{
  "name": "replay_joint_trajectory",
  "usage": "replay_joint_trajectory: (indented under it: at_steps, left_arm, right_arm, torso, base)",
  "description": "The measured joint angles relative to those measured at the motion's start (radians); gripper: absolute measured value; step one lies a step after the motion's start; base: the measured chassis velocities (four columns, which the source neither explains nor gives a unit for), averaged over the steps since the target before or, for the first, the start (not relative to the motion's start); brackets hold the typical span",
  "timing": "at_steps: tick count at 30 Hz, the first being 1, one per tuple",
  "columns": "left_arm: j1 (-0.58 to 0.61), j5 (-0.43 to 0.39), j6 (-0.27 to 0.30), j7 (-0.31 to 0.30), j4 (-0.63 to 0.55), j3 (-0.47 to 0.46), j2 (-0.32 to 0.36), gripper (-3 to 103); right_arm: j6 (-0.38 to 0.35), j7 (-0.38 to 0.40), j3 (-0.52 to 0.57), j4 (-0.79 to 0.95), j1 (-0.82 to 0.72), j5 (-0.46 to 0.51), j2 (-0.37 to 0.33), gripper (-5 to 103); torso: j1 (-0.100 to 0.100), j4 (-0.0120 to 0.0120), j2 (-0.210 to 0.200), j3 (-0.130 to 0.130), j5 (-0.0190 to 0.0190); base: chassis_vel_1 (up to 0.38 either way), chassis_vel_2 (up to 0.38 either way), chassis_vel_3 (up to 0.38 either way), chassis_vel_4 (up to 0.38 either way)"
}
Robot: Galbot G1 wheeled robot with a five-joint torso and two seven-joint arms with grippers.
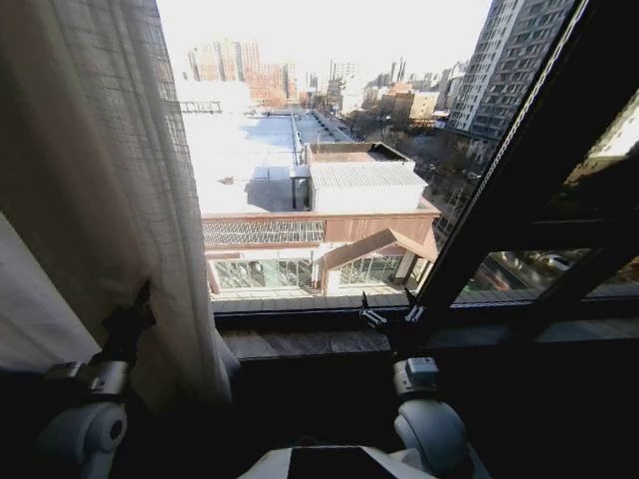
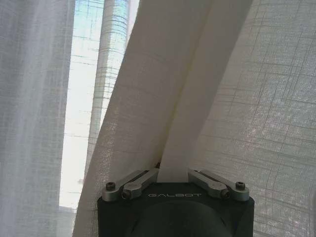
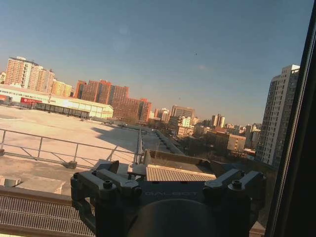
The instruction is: Open the curtains by pulling them apart, changing their state from closed to fully open.
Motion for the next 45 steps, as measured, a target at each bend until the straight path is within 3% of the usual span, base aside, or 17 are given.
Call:
replay_joint_trajectory:
  at_steps: [4,6,7,9,12,13,15,17,21,25,28,31,34,37,40,44,45]
  left_arm:
    - [0.001,-0.011,0.002,-0.048,0.043,-0.064,0.009,0]
    - [-0.003,-0.018,0.02,-0.149,0.067,-0.11,0.011,0]
    - [-0.003,-0.018,0.02,-0.149,0.067,-0.11,0.011,0]
    - [-0.009,-0.018,0.044,-0.248,0.069,-0.123,0.011,0]
    - [-0.036,-0.012,0.101,-0.494,0.071,-0.127,0.017,0]
    - [-0.036,-0.012,0.101,-0.494,0.071,-0.127,0.017,0]
    - [-0.053,-0.005,0.13,-0.65,0.09,-0.142,0.028,0]
    - [-0.056,-0.002,0.135,-0.678,0.095,-0.146,0.031,0]
    - [-0.072,0.017,0.192,-0.872,0.133,-0.195,0.056,0]
    - [-0.07,0.014,0.219,-0.937,0.142,-0.238,0.057,-2]
    - [-0.056,0.01,0.223,-0.928,0.131,-0.246,0.05,3]
    - [0.001,0.023,0.221,-0.832,0.057,-0.234,0.013,20]
    - [0.035,0.034,0.219,-0.79,0.006,-0.215,-0.008,25]
    - [0.115,0.083,0.218,-0.743,-0.111,-0.122,-0.057,42]
    - [0.146,0.123,0.205,-0.707,-0.152,-0.066,-0.084,47]
    - [0.203,0.13,0.154,-0.485,-0.219,-0.021,-0.106,70]
    - [0.203,0.13,0.154,-0.485,-0.219,-0.021,-0.106,70]
  right_arm:
    - [0.0,0.0,-0.002,-0.011,0.009,0.019,-0.012,100]
    - [-0.001,0.001,-0.005,-0.022,0.021,0.036,-0.022,100]
    - [-0.001,0.001,-0.005,-0.022,0.021,0.036,-0.022,100]
    - [-0.001,0.001,-0.01,-0.029,0.029,0.046,-0.029,100]
    - [-0.001,0.001,-0.025,-0.048,0.057,0.058,-0.039,100]
    - [-0.001,0.001,-0.025,-0.048,0.057,0.058,-0.039,100]
    - [-0.001,0.001,-0.037,-0.06,0.069,0.063,-0.039,100]
    - [-0.001,0.001,-0.039,-0.062,0.07,0.063,-0.039,100]
    - [0.01,0.0,-0.051,-0.082,0.077,0.065,-0.037,100]
    - [0.012,0.0,-0.065,-0.093,0.089,0.066,-0.038,100]
    - [0.012,0.0,-0.076,-0.099,0.099,0.066,-0.038,100]
    - [0.009,0.0,-0.103,-0.103,0.115,0.065,-0.035,100]
    - [0.003,0.0,-0.111,-0.103,0.118,0.065,-0.036,100]
    - [-0.008,0.0,-0.127,-0.101,0.119,0.073,-0.047,100]
    - [-0.009,0.0,-0.132,-0.103,0.12,0.091,-0.056,100]
    - [-0.015,0.003,-0.125,-0.105,0.147,0.122,-0.055,100]
    - [-0.015,0.003,-0.125,-0.105,0.147,0.122,-0.055,100]
  torso:
    - [0.0,0.0001,0.0,0.0,0.0004]
    - [0.0,0.0001,0.0,0.0,0.0006]
    - [0.0,0.0001,0.0,0.0,0.0006]
    - [0.0,0.0002,0.0,0.0,0.0005]
    - [0.0,0.0001,0.0,0.0,0.0001]
    - [0.0,0.0001,0.0,0.0,0.0001]
    - [0.0,0.0001,0.0,0.0,0.0002]
    - [0.0,0.0001,0.0,0.0,0.0002]
    - [0.0,0.0001,0.0,0.0,0.0001]
    - [0.0,0.0002,0.0,0.0,0.0001]
    - [0.0,0.0003,0.0,0.0,-0.0002]
    - [0.0,0.0003,0.0,0.0,0.0]
    - [0.0,0.0002,0.0,0.0,0.0001]
    - [0.0,0.0001,0.0,0.0,0.0004]
    - [0.0,0.0,0.0,0.0,0.0005]
    - [0.0,0.0002,0.0,0.0,0.0006]
    - [0.0,0.0002,0.0,0.0,0.0006]
  base:
    - [0.0,0.0,0.0,0.0]
    - [0.0,0.0,0.0,0.0]
    - [0.0,0.0,0.0,0.0]
    - [0.0,0.0,0.0,0.0]
    - [0.0,0.0,0.0,0.0]
    - [0.0,0.0,0.0,0.0]
    - [0.0,0.0,0.0,0.0]
    - [0.0,0.0,0.0,0.0]
    - [0.0,0.0,0.0,0.0]
    - [0.0,0.0,0.0,0.0]
    - [0.0,0.0,0.0,0.0]
    - [0.0,0.0,0.0,0.0]
    - [0.0,0.0,0.0,0.0]
    - [0.0,0.0,0.0,0.0]
    - [0.0,0.0,0.0,0.0]
    - [0.0,0.0,0.0,0.0]
    - [0.0,0.0,0.0,0.0]
